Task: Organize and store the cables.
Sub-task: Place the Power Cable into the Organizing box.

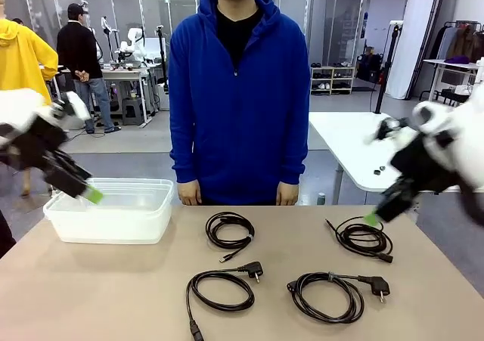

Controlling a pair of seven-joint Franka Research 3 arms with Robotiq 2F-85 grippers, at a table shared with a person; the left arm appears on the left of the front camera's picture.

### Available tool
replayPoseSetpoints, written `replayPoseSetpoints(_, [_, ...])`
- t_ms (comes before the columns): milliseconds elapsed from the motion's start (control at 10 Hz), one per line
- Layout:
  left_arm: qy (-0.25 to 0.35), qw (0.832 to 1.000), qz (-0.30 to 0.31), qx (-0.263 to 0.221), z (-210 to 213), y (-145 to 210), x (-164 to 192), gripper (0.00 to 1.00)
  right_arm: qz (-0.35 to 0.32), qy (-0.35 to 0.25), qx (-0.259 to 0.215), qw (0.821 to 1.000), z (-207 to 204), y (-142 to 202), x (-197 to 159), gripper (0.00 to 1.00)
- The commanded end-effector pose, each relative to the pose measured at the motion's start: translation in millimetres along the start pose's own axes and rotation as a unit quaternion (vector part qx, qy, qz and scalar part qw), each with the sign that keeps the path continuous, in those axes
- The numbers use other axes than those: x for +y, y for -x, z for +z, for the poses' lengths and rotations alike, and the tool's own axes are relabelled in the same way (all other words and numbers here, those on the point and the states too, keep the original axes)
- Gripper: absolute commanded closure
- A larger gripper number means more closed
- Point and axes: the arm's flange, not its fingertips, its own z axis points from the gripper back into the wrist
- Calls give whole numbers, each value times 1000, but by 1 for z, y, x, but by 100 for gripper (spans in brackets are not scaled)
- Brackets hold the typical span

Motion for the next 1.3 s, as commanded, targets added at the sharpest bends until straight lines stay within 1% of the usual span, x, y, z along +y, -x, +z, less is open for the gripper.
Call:
replayPoseSetpoints(0, [36, 999, -6, -41, 41, 34, 24, 0, 20, -27, -29, 999, 46, 41, -19, 0])
replayPoseSetpoints(100, [38, 997, -15, -68, 55, 51, 34, 0, 25, -22, -63, 997, 64, 66, -27, 0])
replayPoseSetpoints(200, [23, 997, -15, -77, 65, 67, 43, 0, 21, -16, -99, 995, 79, 92, -33, 0])
replayPoseSetpoints(300, [17, 995, -28, -90, 69, 80, 49, 0, 13, -18, -123, 992, 93, 120, -33, 0])
replayPoseSetpoints(400, [12, 994, -35, -98, 78, 93, 52, 0, 12, -10, -117, 993, 95, 137, -43, 0])
replayPoseSetpoints(500, [12, 993, -50, -106, 84, 107, 53, 0, -17, -7, -128, 992, 100, 158, -47, 0])
replayPoseSetpoints(600, [8, 993, -45, -113, 85, 116, 54, 0, -25, -5, -139, 990, 102, 168, -48, 0])
replayPoseSetpoints(700, [7, 993, -34, -110, 85, 123, 54, 0, -17, -5, -135, 991, 101, 172, -46, 0])
replayPoseSetpoints(800, [1, 994, -28, -103, 84, 128, 50, 0, -20, -5, -128, 992, 102, 171, -44, 0])
replayPoseSetpoints(900, [7, 994, -19, -112, 86, 130, 52, 0, -30, -5, -126, 992, 101, 166, -45, 0])
replayPoseSetpoints(1000, [-6, 994, -28, -102, 85, 124, 58, 0, -52, 3, -121, 991, 97, 158, -48, 0])
replayPoseSetpoints(1100, [-6, 994, -28, -102, 85, 124, 58, 0, -33, -1, -129, 991, 119, 167, -63, 0])
replayPoseSetpoints(1200, [-6, 994, -28, -102, 85, 124, 58, 0, -33, -1, -129, 991, 119, 167, -63, 0])
